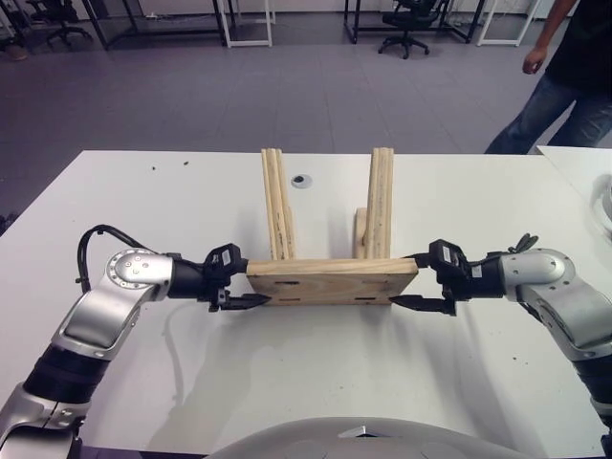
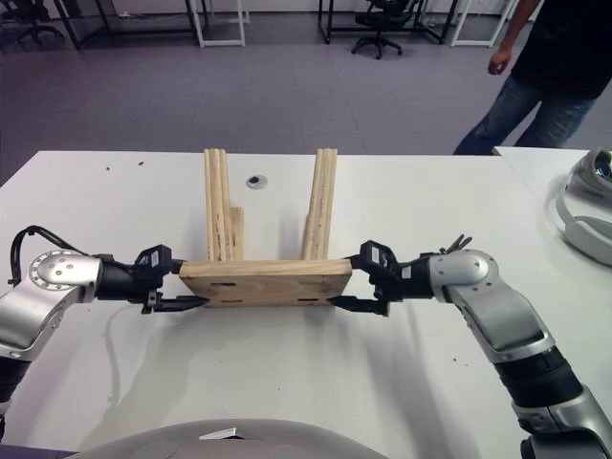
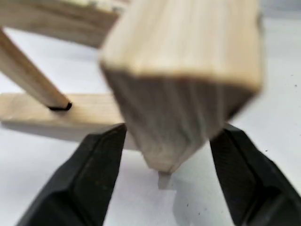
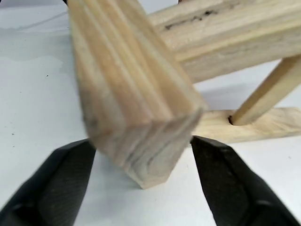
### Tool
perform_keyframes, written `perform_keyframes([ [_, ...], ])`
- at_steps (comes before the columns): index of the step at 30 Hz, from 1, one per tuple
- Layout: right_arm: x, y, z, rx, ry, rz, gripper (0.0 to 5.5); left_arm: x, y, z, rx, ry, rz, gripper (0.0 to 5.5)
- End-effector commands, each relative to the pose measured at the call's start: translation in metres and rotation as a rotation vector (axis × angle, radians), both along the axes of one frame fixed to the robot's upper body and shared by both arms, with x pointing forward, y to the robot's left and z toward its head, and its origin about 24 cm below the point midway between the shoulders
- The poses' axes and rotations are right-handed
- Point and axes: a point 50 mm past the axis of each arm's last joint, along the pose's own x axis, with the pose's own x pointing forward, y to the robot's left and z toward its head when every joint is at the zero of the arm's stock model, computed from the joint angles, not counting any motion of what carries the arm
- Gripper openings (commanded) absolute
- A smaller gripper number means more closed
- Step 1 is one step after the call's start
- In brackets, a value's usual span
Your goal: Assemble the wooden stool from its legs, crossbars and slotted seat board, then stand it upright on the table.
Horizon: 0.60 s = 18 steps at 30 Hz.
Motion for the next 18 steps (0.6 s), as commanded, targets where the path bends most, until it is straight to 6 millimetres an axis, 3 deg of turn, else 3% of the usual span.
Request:
perform_keyframes([
  [1, 0.005, 0.001, -0.003, -0.045, -0.024, 0.049, 2.82, 0.008, 0.004, 0.002, 0.038, -0.030, -0.028, 2.27],
  [7, 0.008, 0.003, -0.010, -0.050, -0.054, 0.103, 1.67, 0.016, -0.005, -0.005, 0.086, -0.113, -0.166, 1.48],
  [9, 0.014, 0.008, -0.001, 0.004, -0.102, 0.119, 1.46, 0.015, -0.013, -0.002, 0.035, -0.138, -0.230, 1.45],
  [11, 0.019, 0.013, 0.015, 0.075, -0.143, 0.142, 1.46, 0.017, -0.017, 0.015, -0.060, -0.155, -0.255, 1.41],
  [13, 0.022, 0.017, 0.044, 0.181, -0.145, 0.174, 1.46, 0.019, -0.020, 0.048, -0.188, -0.149, -0.265, 1.36],
  [16, 0.020, 0.021, 0.113, 0.316, -0.050, 0.268, 1.46, 0.011, -0.024, 0.127, -0.359, -0.053, -0.351, 1.36],
  [18, 0.012, 0.025, 0.159, 0.401, 0.111, 0.342, 1.46, -0.003, -0.030, 0.175, -0.478, 0.088, -0.430, 1.36],
])
